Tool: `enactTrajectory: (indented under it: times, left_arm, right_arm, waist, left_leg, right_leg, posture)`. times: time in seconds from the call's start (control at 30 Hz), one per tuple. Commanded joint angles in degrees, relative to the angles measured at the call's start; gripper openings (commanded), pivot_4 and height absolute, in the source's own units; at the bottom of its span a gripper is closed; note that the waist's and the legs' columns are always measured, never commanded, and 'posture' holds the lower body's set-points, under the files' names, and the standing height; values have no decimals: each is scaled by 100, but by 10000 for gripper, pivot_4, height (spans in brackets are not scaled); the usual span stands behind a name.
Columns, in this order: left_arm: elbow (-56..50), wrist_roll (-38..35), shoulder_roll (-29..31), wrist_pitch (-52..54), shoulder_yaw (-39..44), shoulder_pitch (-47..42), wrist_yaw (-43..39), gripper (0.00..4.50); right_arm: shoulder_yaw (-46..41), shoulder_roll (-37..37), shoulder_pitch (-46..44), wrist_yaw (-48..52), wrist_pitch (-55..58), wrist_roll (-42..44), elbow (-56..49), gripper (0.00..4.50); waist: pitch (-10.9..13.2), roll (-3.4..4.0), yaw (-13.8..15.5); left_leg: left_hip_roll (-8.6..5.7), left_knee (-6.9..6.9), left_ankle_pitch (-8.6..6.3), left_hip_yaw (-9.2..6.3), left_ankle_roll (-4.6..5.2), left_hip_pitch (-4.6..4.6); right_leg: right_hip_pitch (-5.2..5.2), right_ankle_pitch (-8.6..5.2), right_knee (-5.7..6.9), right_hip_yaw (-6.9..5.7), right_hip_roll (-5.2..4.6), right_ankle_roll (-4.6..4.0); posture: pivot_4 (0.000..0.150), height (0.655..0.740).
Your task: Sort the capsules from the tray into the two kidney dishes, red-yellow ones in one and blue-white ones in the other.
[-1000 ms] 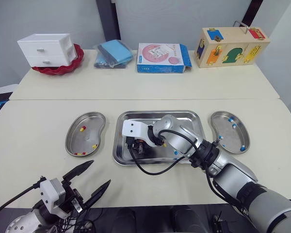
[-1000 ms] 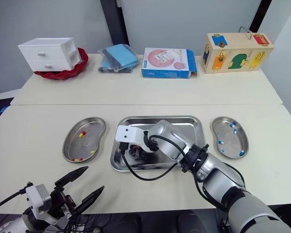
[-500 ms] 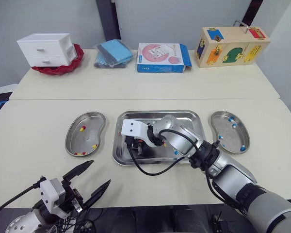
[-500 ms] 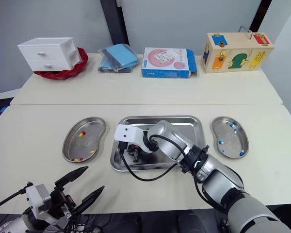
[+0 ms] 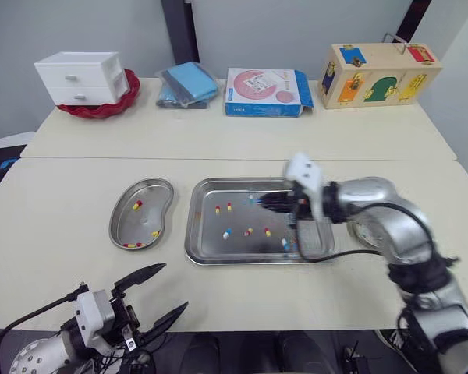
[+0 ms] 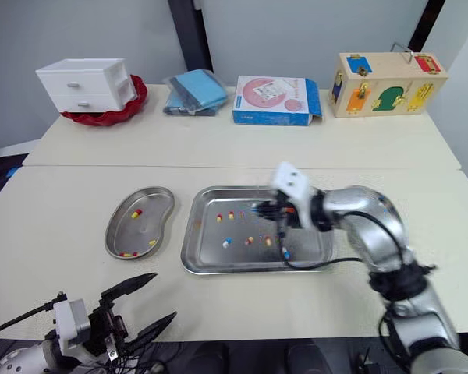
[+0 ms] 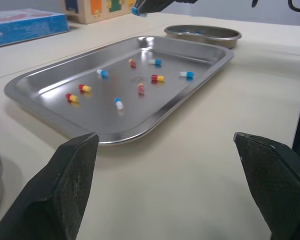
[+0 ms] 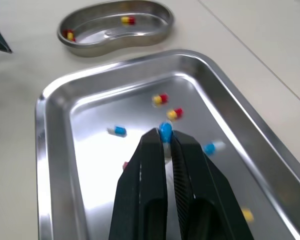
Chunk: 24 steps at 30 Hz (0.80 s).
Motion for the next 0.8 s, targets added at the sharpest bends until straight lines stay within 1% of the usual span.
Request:
enactTrajectory:
  times: [0.03, 0.13, 0.3, 0.43, 0.6, 0.67, 0.7, 0.8]
  left_arm:
    - [-143, -99, 147, -126, -157, -55, -327, 45000]
    - [-102, -172, 222, -87, -253, -205, -481, 45000]
    - [21, -228, 247, -85, -378, -405, -680, 45000]
    - [63, -238, 226, -90, -396, -476, -720, 45000]
    - [76, -254, 199, -103, -361, -495, -729, 45000]
    - [74, -253, 196, -112, -338, -478, -716, 45000]
    - [63, -255, 197, -110, -325, -463, -705, 45000]
    - [38, -254, 191, -116, -303, -432, -673, 45000]
  right_arm:
    - [-1058, -562, 546, 98, -154, 371, -384, 159]
    - [-1809, -1047, 1194, 70, -312, 463, -318, 159]
    - [-2533, -1512, 2077, -34, -674, 392, 67, 159]
    - [-2655, -1567, 2317, -221, -837, 360, 289, 159]
    - [-2575, -1567, 2385, -411, -1013, 334, 589, 159]
    - [-2555, -1580, 2385, -423, -1066, 371, 663, 6902]
    - [-2552, -1587, 2384, -425, -1089, 387, 697, 8579]
    - [-2562, -1637, 2429, -385, -1134, 418, 750, 16364]
  waist:
    - [2, 4, 16]
    - [3, 5, 5]
    - [3, 5, 8]
    - [3, 5, 2]
    - [3, 5, 16]
    - [3, 5, 17]
    - [3, 5, 18]
    - [3, 5, 19]
  left_leg:
    - [0, -1, 0, 2, 0, 0]
    - [0, 0, 0, 5, 0, 3]
    - [0, 2, 0, 10, 1, 9]
    - [0, 4, 0, 10, 1, 10]
    - [0, 5, 0, 10, 1, 11]
    - [-1, 6, 0, 10, 1, 11]
    - [0, 6, 0, 10, 1, 11]
    - [0, 5, 0, 10, 1, 11]
  right_leg:
    - [1, 0, 0, 1, 0, 0]
    - [3, 0, 1, 4, 0, 0]
    - [12, 0, -2, 8, 0, 0]
    - [15, 0, 0, 8, 0, 0]
    - [17, 0, 0, 8, 0, 0]
    - [17, 0, 0, 8, 0, 0]
    - [17, 0, 0, 8, 0, 0]
    - [17, 0, 0, 8, 0, 0]
  posture:
    - [1500, 7400]
    - [1500, 7400]
    - [1500, 7400]
    - [1500, 7400]
    - [1500, 7400]
    - [1500, 7400]
    - [1500, 7400]
    - [1500, 7400]
